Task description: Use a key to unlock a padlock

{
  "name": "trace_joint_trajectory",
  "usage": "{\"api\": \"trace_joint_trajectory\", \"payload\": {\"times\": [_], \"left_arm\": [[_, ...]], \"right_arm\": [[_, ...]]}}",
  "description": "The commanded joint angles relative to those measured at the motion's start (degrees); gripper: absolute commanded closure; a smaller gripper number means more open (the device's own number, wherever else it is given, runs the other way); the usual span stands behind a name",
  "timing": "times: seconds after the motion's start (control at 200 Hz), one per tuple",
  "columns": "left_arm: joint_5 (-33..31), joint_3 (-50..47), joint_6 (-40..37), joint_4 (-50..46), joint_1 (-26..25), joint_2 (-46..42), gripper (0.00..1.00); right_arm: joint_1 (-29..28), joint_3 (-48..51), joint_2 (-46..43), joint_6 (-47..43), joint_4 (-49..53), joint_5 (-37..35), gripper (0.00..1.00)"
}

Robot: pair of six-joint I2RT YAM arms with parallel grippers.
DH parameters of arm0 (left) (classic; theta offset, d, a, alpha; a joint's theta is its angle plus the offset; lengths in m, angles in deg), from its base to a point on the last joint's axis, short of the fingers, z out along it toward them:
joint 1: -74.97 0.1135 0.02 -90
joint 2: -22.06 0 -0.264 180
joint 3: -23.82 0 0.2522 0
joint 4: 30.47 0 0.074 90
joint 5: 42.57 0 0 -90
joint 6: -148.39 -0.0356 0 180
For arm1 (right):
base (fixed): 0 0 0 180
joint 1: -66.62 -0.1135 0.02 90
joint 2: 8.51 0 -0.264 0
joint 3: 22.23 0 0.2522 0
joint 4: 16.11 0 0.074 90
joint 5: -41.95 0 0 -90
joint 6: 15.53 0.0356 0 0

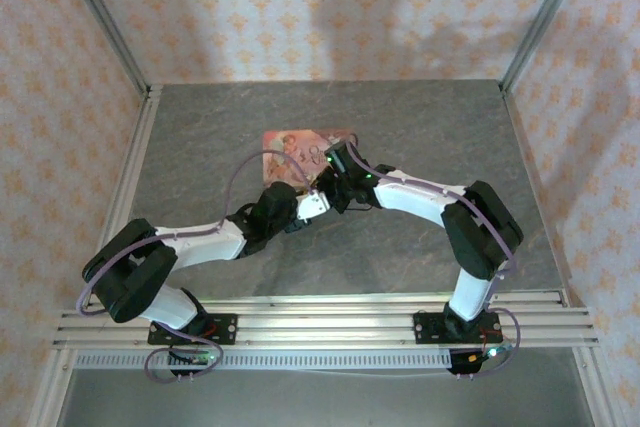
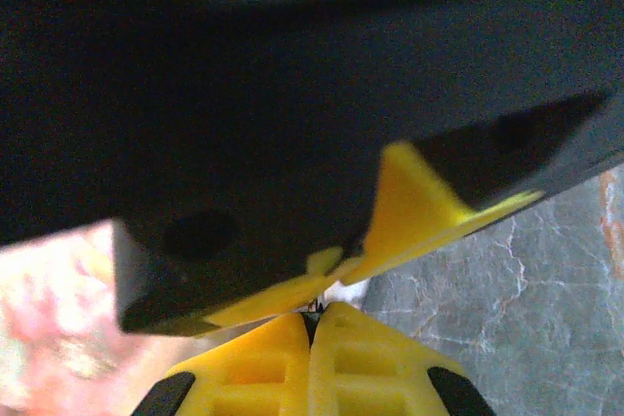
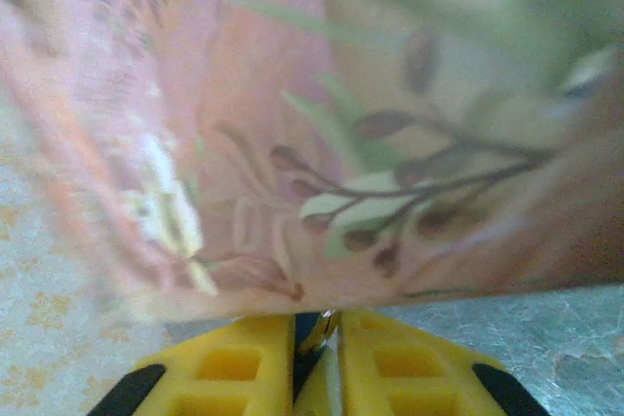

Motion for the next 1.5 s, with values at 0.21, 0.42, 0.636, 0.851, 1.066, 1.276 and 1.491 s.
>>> {"api": "trace_joint_trajectory", "payload": {"times": [0.21, 0.42, 0.636, 0.851, 1.066, 1.276, 1.491], "left_arm": [[6.05, 4.64, 0.50, -11.30, 2.45, -0.12, 1.00], [5.59, 4.95, 0.41, -11.90, 2.57, 0.01, 1.00], [4.10, 5.58, 0.58, -11.36, 2.57, 1.11, 1.00], [3.94, 5.49, 0.81, -10.21, 2.48, 1.08, 1.00], [3.59, 4.61, 0.89, -8.47, 1.25, -0.03, 1.00], [2.54, 6.21, 0.19, -11.13, -0.13, 0.24, 1.00], [6.03, 12.31, 1.29, -22.32, -0.07, 0.53, 1.00]], "right_arm": [[0.12, 1.55, -5.16, -3.28, 0.86, -3.26, 0.60], [0.63, 2.01, -8.12, -5.97, 3.79, -5.39, 0.59], [1.44, 0.82, -9.72, -9.67, 8.01, -6.04, 0.57], [1.66, 1.76, -9.12, -9.75, 7.23, -5.45, 0.55], [3.68, 3.03, -10.67, -10.33, 7.20, -5.89, 0.55], [6.92, 3.99, -12.59, -12.76, 10.00, -6.74, 0.54], [9.16, 4.55, -12.48, -17.12, 13.72, -8.07, 0.54]]}}
